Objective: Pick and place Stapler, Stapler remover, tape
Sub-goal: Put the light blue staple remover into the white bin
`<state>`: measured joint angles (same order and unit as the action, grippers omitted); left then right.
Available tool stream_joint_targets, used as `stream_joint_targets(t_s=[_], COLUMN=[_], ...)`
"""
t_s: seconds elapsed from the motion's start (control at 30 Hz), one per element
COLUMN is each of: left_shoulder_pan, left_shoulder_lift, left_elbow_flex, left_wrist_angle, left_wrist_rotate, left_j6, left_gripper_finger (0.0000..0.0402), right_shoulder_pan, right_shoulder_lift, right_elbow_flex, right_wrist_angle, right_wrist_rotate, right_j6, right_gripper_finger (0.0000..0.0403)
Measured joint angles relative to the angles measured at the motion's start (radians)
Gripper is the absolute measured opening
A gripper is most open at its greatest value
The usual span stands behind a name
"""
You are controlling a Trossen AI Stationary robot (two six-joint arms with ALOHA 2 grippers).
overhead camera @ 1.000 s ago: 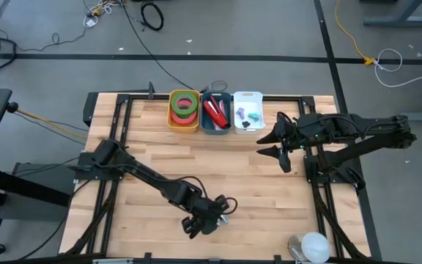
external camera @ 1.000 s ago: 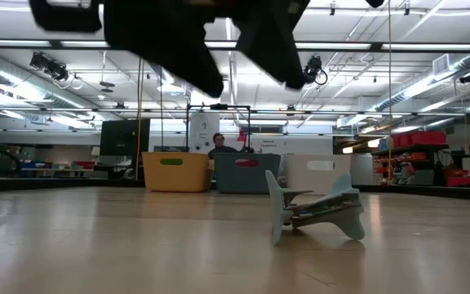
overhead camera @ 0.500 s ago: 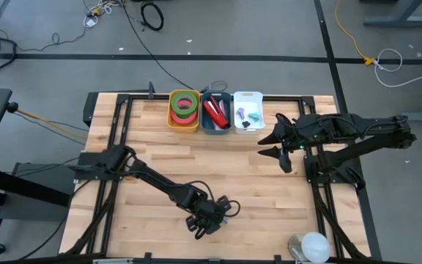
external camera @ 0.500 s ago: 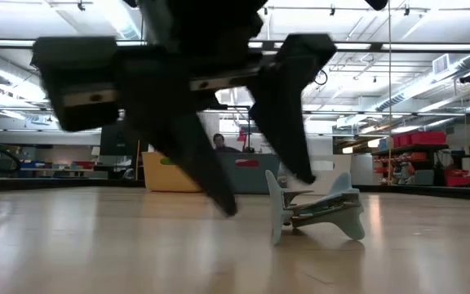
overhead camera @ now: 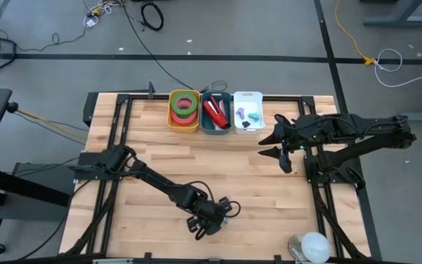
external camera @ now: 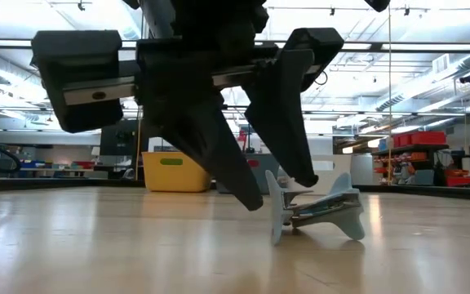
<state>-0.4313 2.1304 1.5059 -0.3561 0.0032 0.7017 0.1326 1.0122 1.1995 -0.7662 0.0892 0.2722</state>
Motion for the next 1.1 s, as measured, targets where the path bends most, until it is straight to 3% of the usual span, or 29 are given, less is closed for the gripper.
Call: stream_joint_targets(t_s=[0.47, 1.1], left_shoulder_pan=[0.000, 0.000], left_shoulder_lift=[0.000, 0.000], left_elbow_flex=[0.000, 0.000], left_wrist_angle=[0.000, 0.001], left_wrist_rotate=[0.001, 0.002], left_j6=[0.000, -0.001], left_gripper_finger=[0.0079, 0.0028], right_shoulder_pan=[0.000, 0.000], right_shoulder_lift=[0.000, 0.000], right_elbow_flex=[0.000, 0.000], right_wrist_angle=[0.000, 0.002], right_wrist_rotate=[0.001, 0.008], right_j6=[0.000, 0.000], right_gripper_finger=[0.0164, 0.0164])
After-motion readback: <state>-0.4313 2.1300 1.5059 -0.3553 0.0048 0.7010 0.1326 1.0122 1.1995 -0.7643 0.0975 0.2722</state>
